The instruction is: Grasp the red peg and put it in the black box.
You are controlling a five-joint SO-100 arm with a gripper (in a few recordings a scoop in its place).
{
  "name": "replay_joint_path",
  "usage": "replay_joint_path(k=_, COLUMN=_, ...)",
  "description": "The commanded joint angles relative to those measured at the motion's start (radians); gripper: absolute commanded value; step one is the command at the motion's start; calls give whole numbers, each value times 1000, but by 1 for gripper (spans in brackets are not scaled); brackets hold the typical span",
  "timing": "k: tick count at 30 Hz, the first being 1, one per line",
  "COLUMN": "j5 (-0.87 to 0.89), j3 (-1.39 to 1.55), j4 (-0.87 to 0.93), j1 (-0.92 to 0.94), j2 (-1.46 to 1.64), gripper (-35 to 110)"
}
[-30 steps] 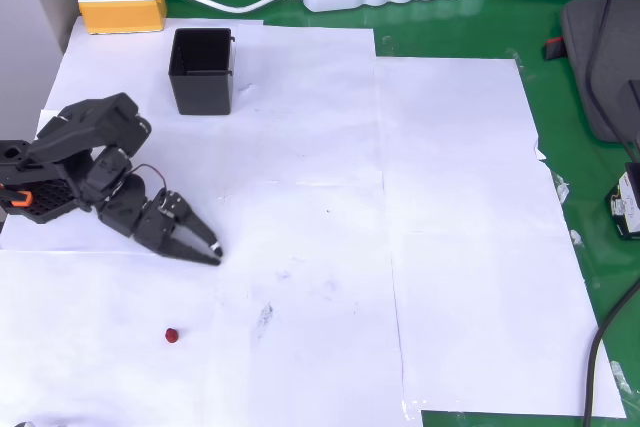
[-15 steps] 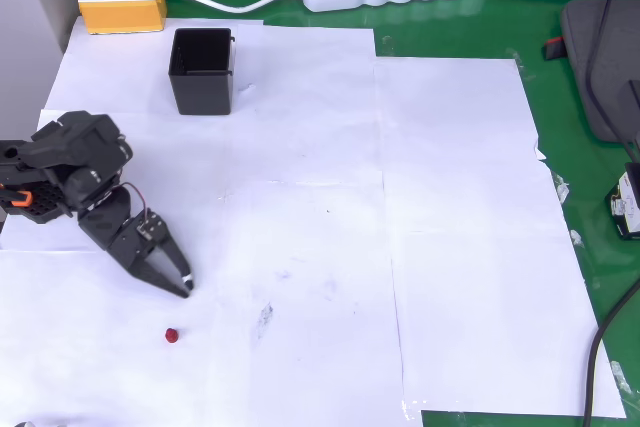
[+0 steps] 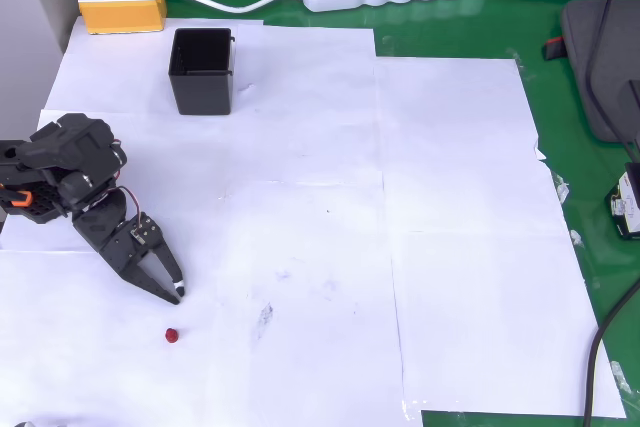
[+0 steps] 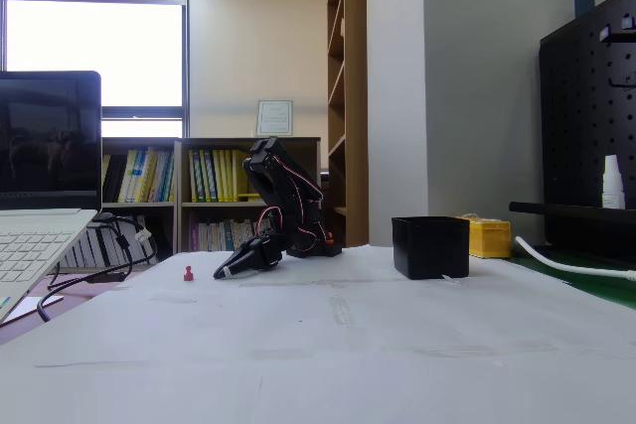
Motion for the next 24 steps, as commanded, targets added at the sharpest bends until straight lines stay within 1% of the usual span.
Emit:
replay_joint_path(k=1, j5=-20, j3=-29, j4=-20, j1=31, j2=-20, gripper=0)
replay_joint_path(k=15, j5=-21, j3=-29, j4=-20, j1=114, j2=-20, gripper=0)
replay_joint_path(k=20, j5=-20, j3=-28, j4=-20, j1=115, j2=-23, gripper=0)
replay_joint_path(k=24, j5=-26, j3=-35, j4=-20, j1=123, j2=-25, gripper=4)
